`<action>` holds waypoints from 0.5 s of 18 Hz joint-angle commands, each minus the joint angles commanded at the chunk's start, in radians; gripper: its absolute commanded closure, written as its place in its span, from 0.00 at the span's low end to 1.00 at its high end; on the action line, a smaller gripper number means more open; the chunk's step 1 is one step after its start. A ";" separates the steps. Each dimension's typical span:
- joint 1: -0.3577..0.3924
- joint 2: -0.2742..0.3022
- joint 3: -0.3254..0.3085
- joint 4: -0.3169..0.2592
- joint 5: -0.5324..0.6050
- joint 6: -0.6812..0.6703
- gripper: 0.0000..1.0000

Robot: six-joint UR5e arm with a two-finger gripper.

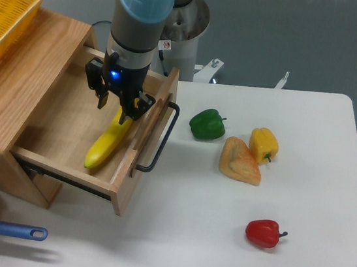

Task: Place the banana in the top drawer
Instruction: 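Lower the banana onto the drawer floor and lay it down, then open the gripper to release the banana and raise it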

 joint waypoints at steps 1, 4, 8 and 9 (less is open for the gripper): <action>0.002 0.002 0.000 0.000 0.000 0.000 0.43; 0.005 0.012 0.000 0.000 0.000 0.002 0.43; 0.048 0.015 0.008 0.000 0.000 0.059 0.43; 0.064 0.015 0.008 0.000 0.002 0.096 0.43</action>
